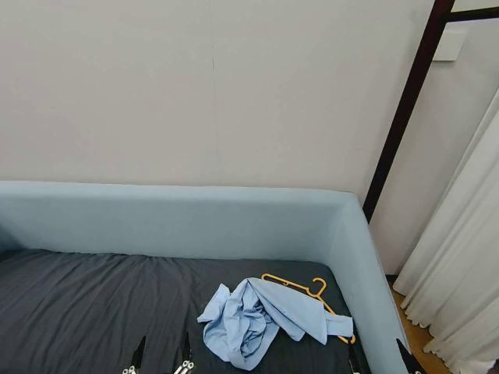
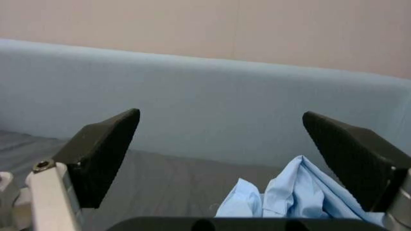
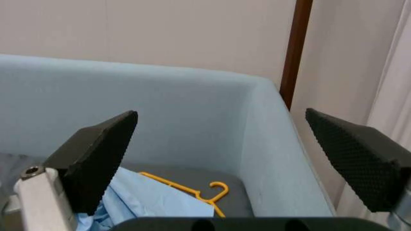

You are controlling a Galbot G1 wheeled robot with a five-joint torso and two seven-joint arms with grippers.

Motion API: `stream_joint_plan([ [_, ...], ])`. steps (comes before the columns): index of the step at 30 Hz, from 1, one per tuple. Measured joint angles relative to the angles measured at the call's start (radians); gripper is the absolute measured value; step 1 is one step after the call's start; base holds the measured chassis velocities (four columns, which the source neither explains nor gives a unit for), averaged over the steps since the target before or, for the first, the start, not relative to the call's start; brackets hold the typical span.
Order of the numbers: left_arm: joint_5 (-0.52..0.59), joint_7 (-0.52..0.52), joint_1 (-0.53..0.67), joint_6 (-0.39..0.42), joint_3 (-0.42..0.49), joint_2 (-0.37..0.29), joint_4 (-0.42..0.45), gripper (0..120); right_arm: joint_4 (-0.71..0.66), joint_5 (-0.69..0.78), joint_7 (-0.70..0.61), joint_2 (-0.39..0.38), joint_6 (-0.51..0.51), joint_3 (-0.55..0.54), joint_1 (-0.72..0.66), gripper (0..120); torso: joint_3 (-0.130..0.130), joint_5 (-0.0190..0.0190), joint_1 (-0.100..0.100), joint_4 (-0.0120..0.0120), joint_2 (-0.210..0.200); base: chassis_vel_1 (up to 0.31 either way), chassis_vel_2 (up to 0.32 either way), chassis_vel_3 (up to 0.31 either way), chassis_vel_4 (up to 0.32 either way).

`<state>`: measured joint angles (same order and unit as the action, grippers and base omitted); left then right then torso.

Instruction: Pick up the clothes from the sofa and hang them on the clothes hanger.

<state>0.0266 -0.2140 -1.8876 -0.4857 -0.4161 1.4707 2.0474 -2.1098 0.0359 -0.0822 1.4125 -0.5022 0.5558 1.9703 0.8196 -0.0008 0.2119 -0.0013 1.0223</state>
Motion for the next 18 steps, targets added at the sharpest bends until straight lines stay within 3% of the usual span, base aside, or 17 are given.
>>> stream_joint_plan([
  [18, -0.011, -0.003, -0.005, -0.005, 0.003, -0.003, -0.007, 100, 0.0, 0.002, -0.04, -0.016, 0.036, -0.009, -0.005, 100, 0.0, 0.0, 0.0, 0.0, 0.0, 0.0, 0.0, 0.0, 0.0],
])
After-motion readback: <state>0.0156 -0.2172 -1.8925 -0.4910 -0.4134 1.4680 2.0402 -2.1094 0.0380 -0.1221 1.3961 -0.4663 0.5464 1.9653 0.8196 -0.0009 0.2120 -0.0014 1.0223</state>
